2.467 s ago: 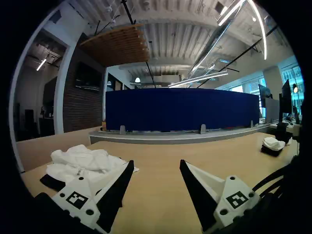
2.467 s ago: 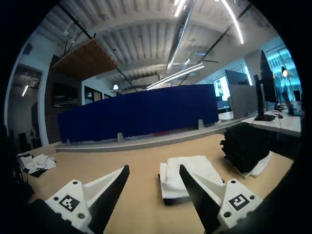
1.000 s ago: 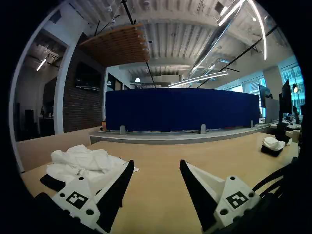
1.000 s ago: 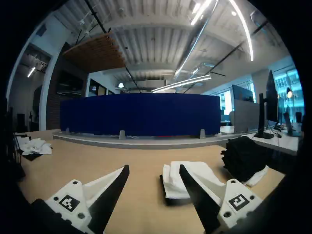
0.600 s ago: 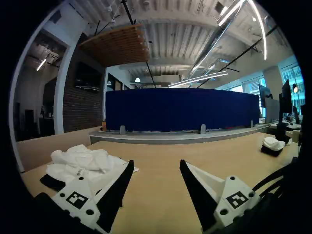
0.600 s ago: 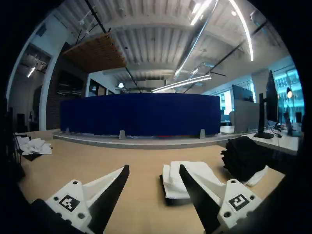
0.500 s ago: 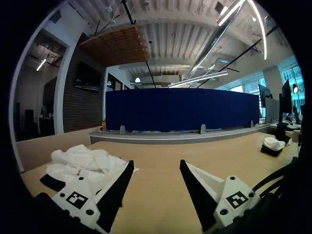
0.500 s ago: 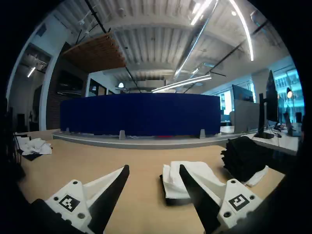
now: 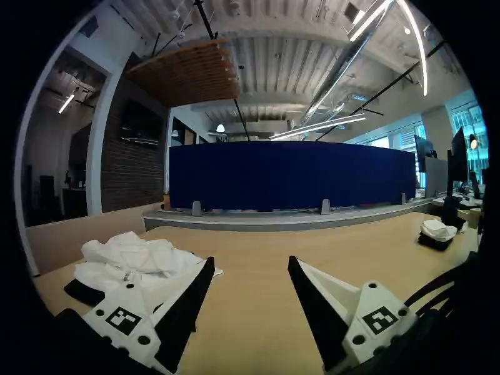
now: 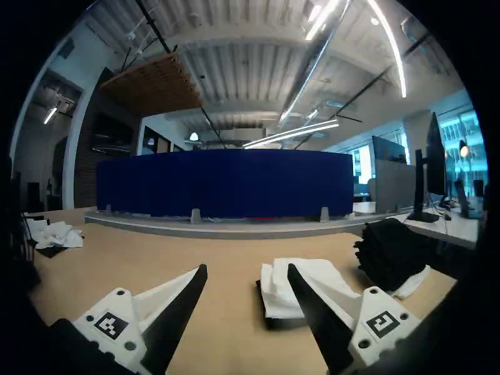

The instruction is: Fold towel

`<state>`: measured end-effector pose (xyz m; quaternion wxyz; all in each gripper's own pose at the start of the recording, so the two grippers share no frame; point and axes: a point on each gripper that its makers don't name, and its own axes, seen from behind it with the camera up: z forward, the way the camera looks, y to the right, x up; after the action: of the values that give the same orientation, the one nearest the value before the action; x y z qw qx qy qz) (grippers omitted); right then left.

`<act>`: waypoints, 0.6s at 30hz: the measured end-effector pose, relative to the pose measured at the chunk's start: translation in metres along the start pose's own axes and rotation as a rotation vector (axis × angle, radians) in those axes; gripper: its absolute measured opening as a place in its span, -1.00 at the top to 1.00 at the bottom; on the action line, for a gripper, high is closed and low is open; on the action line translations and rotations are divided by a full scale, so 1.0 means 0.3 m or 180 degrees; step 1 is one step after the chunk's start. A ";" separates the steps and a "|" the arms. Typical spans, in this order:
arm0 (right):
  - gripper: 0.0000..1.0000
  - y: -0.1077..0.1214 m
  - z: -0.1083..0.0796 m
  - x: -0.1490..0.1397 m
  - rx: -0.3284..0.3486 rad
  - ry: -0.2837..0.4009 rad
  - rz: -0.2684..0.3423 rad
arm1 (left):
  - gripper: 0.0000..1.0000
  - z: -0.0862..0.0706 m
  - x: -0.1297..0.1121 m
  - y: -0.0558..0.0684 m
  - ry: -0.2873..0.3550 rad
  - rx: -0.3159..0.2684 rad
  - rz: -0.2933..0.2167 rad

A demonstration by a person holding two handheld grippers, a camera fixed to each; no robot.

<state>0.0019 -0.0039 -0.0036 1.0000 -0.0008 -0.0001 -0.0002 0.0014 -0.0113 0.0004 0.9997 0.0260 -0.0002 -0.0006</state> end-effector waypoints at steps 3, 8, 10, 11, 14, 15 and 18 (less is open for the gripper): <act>-0.99 0.000 0.000 0.000 0.0000 0.0000 0.0000 | -0.74 0.001 0.000 0.000 0.0000 0.0000 0.0000; -0.99 0.000 -0.002 0.001 0.0001 0.0000 0.0000 | -0.74 0.003 0.001 0.000 -0.0002 -0.0001 -0.0002; -0.99 0.001 -0.002 0.000 0.0000 0.0000 0.0000 | -0.74 0.003 -0.001 -0.001 -0.0002 -0.0002 -0.0005; -0.99 0.001 -0.003 0.000 0.0000 0.0000 0.0000 | -0.74 0.004 -0.003 -0.001 -0.0003 -0.0003 -0.0007; -0.99 0.002 -0.003 -0.001 0.0001 0.0000 -0.0001 | -0.73 0.005 -0.002 -0.002 -0.0002 -0.0005 -0.0003; -0.99 0.003 -0.003 -0.002 0.0001 0.0000 -0.0001 | -0.74 0.005 -0.001 -0.001 -0.0002 -0.0006 -0.0002; -0.99 0.002 -0.004 -0.002 0.0001 -0.0001 -0.0001 | -0.74 0.006 0.002 0.001 -0.0003 -0.0007 -0.0003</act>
<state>0.0014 -0.0034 -0.0047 1.0000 -0.0006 -0.0002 -0.0003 0.0021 -0.0112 0.0022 0.9997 0.0249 -0.0007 -0.0011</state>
